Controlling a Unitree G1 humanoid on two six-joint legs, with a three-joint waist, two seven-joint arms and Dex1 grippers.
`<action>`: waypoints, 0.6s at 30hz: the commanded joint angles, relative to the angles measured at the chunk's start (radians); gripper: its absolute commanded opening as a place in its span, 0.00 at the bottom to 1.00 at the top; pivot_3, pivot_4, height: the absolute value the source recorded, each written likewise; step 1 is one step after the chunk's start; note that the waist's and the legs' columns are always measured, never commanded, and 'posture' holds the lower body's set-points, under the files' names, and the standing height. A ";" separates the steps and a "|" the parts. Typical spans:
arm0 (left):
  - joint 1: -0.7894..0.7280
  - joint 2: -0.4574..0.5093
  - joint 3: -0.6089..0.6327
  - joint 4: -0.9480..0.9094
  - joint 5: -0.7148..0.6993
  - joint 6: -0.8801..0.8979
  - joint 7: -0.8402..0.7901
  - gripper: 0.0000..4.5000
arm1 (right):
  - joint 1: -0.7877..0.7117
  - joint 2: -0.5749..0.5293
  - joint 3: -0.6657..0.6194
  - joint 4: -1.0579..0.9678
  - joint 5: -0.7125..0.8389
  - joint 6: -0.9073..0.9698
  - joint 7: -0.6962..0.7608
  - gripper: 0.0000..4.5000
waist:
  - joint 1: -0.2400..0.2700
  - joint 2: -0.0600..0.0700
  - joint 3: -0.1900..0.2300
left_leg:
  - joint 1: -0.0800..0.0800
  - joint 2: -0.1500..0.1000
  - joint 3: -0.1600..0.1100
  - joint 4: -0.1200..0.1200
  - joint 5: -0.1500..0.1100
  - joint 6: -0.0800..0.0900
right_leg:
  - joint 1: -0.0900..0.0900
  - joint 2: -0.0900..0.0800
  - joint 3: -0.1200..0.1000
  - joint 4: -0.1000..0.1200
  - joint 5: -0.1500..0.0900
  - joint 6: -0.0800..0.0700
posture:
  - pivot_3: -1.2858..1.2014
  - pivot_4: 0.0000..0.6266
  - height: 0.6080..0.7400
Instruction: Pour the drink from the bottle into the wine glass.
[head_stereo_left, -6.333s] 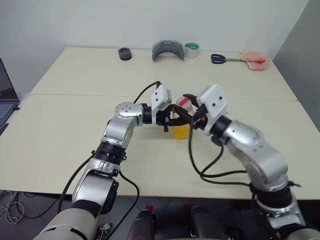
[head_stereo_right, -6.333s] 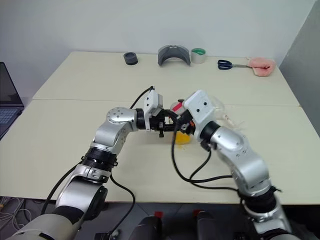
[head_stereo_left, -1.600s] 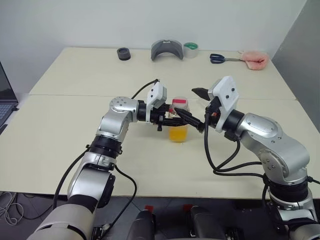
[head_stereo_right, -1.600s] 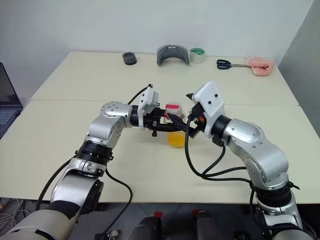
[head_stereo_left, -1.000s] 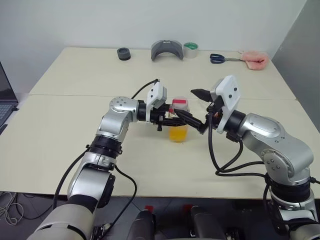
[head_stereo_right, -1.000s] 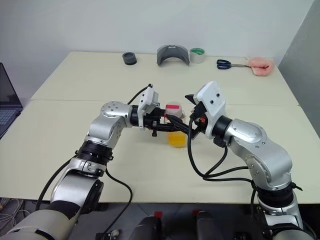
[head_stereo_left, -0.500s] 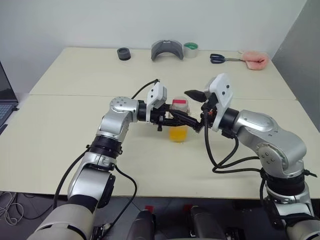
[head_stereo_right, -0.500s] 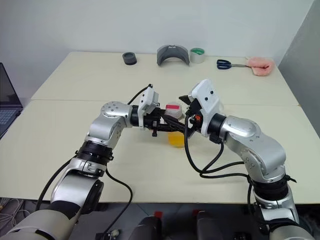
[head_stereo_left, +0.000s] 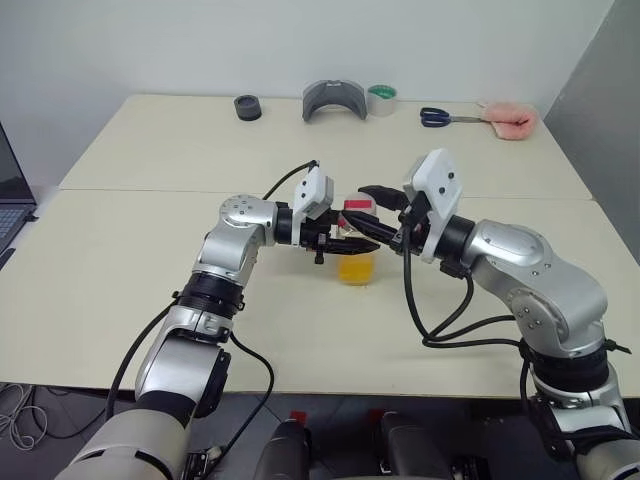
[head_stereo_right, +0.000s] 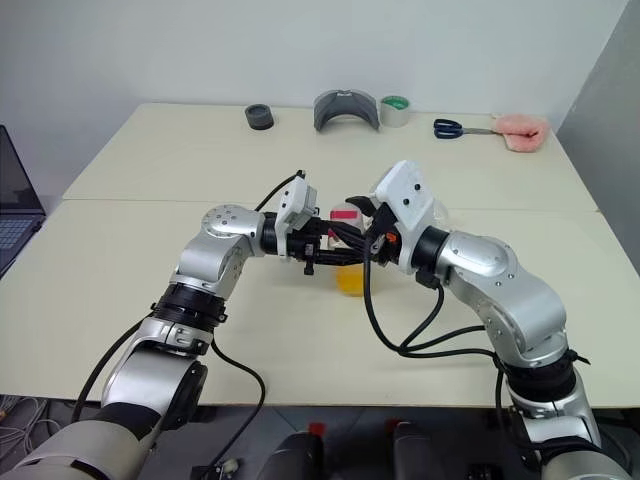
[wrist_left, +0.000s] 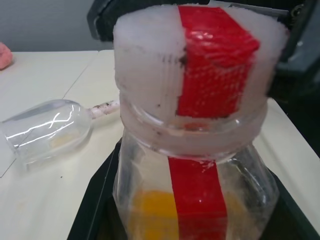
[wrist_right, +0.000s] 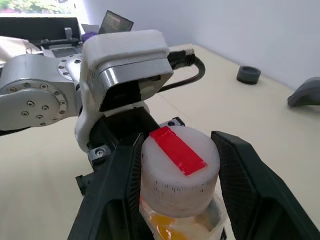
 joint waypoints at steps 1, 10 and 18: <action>-0.010 -0.001 0.015 -0.026 -0.012 -0.018 0.004 0.40 | 0.022 -0.019 0.034 -0.048 -0.123 -0.159 -0.010 0.39 | 0.000 0.000 0.000 | 0.000 0.000 0.000 0.000 0.000 0.000 | 0.000 0.000 0.000 0.000 0.000 0.000 | 0.52 0.24 1.00; 0.002 0.003 0.024 -0.040 -0.014 -0.008 0.024 0.40 | 0.155 -0.004 -0.161 -0.107 -0.056 -0.120 -0.046 0.38 | 0.006 0.000 0.000 | 0.000 0.000 -0.001 0.000 0.000 0.000 | 0.000 0.000 0.000 0.000 0.000 0.000 | 0.52 0.24 1.00; 0.026 0.023 0.044 -0.081 -0.026 0.013 0.061 0.40 | 0.524 0.001 -0.454 -0.183 -0.069 -0.119 -0.142 0.38 | 0.020 0.000 0.000 | -0.001 0.000 0.000 0.000 0.000 0.000 | 0.000 0.000 0.000 0.000 0.000 0.000 | 0.52 0.24 1.00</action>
